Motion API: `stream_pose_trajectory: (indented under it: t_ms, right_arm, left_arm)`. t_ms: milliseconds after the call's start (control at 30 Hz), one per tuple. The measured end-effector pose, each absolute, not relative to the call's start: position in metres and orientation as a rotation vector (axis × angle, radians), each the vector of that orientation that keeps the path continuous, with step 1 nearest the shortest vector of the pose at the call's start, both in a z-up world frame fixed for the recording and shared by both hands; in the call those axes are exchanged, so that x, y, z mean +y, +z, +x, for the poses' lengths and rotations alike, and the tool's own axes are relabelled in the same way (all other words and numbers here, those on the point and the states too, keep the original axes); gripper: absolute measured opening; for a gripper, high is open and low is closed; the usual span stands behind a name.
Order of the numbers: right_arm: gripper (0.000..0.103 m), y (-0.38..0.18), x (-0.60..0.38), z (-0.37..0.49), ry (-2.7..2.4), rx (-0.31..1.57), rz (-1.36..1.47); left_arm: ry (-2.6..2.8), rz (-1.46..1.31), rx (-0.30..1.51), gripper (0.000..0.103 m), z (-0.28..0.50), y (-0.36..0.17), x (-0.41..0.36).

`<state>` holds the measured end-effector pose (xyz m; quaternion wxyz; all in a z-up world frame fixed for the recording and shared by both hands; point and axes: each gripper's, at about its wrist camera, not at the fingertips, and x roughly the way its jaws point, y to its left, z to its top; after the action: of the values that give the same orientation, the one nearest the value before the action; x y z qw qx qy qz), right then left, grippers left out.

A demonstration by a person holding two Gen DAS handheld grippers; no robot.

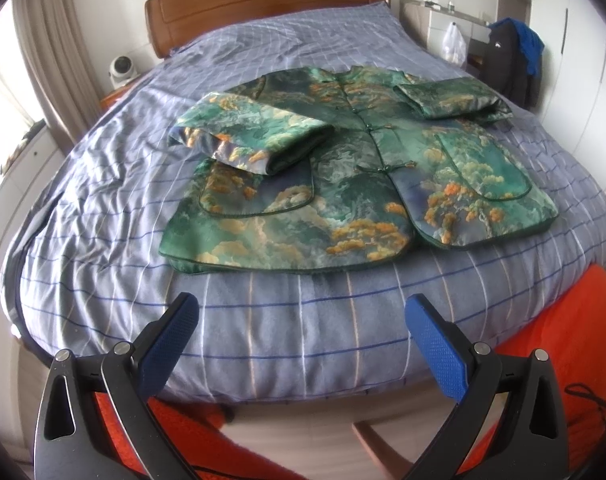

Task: Fold large clothes

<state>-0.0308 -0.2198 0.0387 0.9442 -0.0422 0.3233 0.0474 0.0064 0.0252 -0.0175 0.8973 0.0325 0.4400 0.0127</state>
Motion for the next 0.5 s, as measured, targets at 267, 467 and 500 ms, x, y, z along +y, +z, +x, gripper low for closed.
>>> stream_pose_trajectory:
  t_ms: [267, 467, 500]
  right_arm:
    - [0.103, 0.038, -0.220, -0.031, 0.099, 0.661, -0.085]
    - [0.103, 0.038, -0.220, -0.028, 0.108, 0.666, -0.085]
    - [0.103, 0.038, -0.222, -0.027, 0.110, 0.669, -0.078]
  left_arm:
    - [-0.008, 0.047, 0.884, 0.103, 0.003, -0.015, 0.026]
    - [-0.028, -0.027, 0.884, 0.103, 0.037, -0.016, 0.074]
    - [-0.002, -0.023, 0.882, 0.103, 0.052, -0.021, 0.093]
